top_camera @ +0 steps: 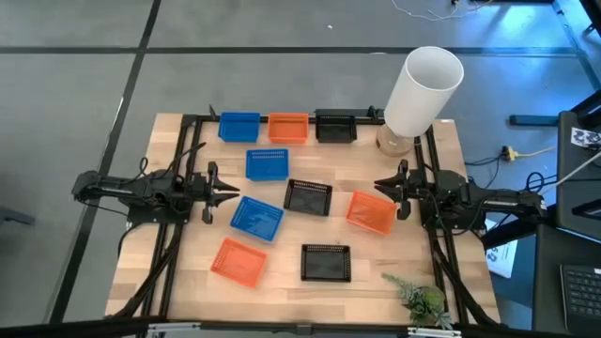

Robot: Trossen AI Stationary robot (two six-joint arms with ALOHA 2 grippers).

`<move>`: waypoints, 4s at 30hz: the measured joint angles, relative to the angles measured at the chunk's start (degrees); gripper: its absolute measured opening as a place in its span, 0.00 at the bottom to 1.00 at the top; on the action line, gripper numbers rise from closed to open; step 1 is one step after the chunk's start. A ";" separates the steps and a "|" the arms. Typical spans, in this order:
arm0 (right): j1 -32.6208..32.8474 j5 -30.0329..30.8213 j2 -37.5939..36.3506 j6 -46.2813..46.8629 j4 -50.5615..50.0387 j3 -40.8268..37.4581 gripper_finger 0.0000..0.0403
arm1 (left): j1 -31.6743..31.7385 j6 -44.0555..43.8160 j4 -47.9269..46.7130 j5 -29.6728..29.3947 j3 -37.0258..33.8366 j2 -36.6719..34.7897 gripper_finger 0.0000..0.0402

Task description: Stack baskets by color

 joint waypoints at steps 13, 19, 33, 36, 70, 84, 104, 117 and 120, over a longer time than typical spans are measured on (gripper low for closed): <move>0.00 0.00 0.00 0.00 0.02 0.02 0.17 | -0.01 0.02 0.00 0.00 -0.02 0.00 0.14; 0.00 0.00 0.00 0.01 0.02 0.01 0.17 | 0.00 0.00 -0.02 -0.01 0.00 -0.02 0.14; 0.00 0.00 0.00 0.01 0.02 0.00 0.17 | -0.01 0.00 0.00 0.00 0.00 0.00 0.14; 0.00 0.00 0.00 0.01 0.01 0.01 0.17 | 0.01 0.00 0.00 0.00 0.00 -0.02 0.14; -0.02 -10.89 2.25 -6.61 22.52 15.06 0.17 | 0.03 5.84 8.68 -8.81 0.00 -0.02 0.14; -0.04 3.49 27.06 -5.58 -24.79 50.75 0.17 | 0.03 5.97 8.63 -9.46 0.00 0.00 0.14; -0.04 4.99 55.68 0.30 -43.78 56.89 0.17 | 0.03 5.89 8.61 -9.47 0.00 0.00 0.14; -0.04 5.01 64.42 -0.18 -47.72 56.92 0.17 | 0.03 5.85 8.63 -9.48 0.00 0.00 0.14; -0.04 5.01 64.74 -0.20 -48.50 56.92 0.17 | 0.03 5.84 8.62 -9.48 0.00 -0.01 0.14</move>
